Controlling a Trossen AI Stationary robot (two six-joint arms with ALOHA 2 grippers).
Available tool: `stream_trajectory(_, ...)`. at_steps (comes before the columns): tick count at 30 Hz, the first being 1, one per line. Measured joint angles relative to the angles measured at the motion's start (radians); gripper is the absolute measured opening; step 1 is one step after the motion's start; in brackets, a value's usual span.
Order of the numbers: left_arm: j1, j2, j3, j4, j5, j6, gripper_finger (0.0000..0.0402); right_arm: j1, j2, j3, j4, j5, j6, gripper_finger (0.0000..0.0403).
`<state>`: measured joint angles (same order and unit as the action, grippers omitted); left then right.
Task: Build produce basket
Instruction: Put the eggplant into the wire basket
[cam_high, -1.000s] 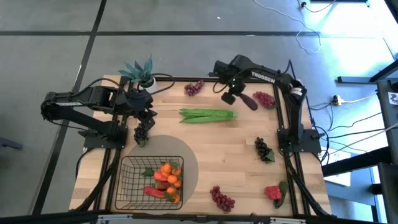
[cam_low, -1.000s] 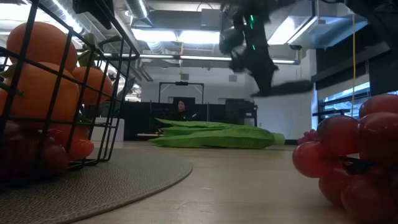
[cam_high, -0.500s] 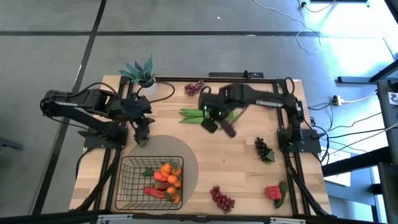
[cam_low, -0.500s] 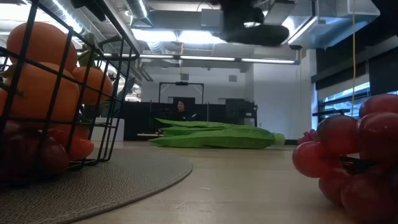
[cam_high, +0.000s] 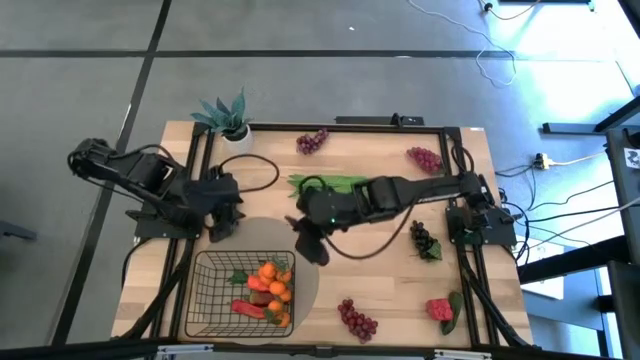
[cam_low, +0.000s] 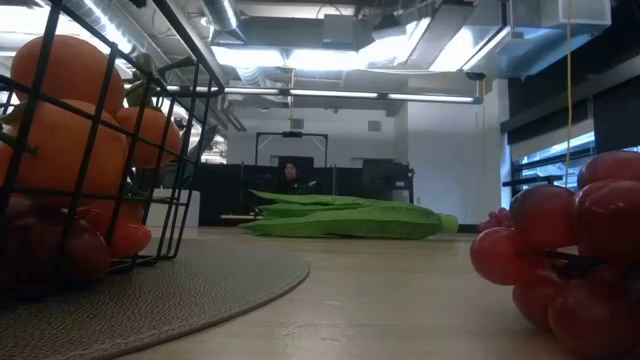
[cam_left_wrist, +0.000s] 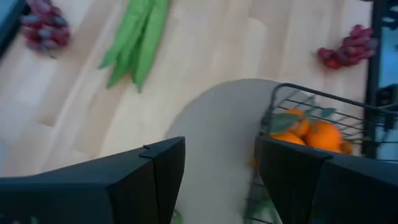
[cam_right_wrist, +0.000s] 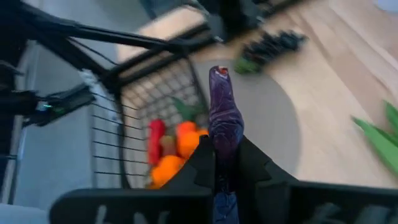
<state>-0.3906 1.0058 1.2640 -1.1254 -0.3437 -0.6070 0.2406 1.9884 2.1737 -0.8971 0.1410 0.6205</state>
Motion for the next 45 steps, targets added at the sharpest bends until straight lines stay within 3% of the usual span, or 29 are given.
stream_trajectory(10, -0.238, 0.0, 0.0, 0.054, 0.022, -0.265, 0.0181, 0.057, 0.018, 0.0, 0.257, 0.053, -0.177, 0.0011)
stream_trajectory(18, -0.431, 0.0, 0.0, 0.119, -0.018, -0.4, 0.0181, 0.059, 0.144, -0.001, 0.462, 0.049, -0.288, 0.001)
stream_trajectory(24, -0.541, 0.003, 0.0, 0.118, -0.076, -0.468, 0.0181, 0.053, 0.248, -0.001, 0.719, 0.014, -0.415, 0.001)
stream_trajectory(35, -0.643, 0.003, 0.0, 0.12, -0.093, -0.535, 0.0181, 0.007, 0.448, -0.001, 1.006, -0.036, -0.498, 0.001)
stream_trajectory(45, -0.654, 0.003, 0.0, 0.117, -0.094, -0.535, 0.0181, -0.012, 0.544, -0.001, 1.021, -0.085, -0.583, 0.001)
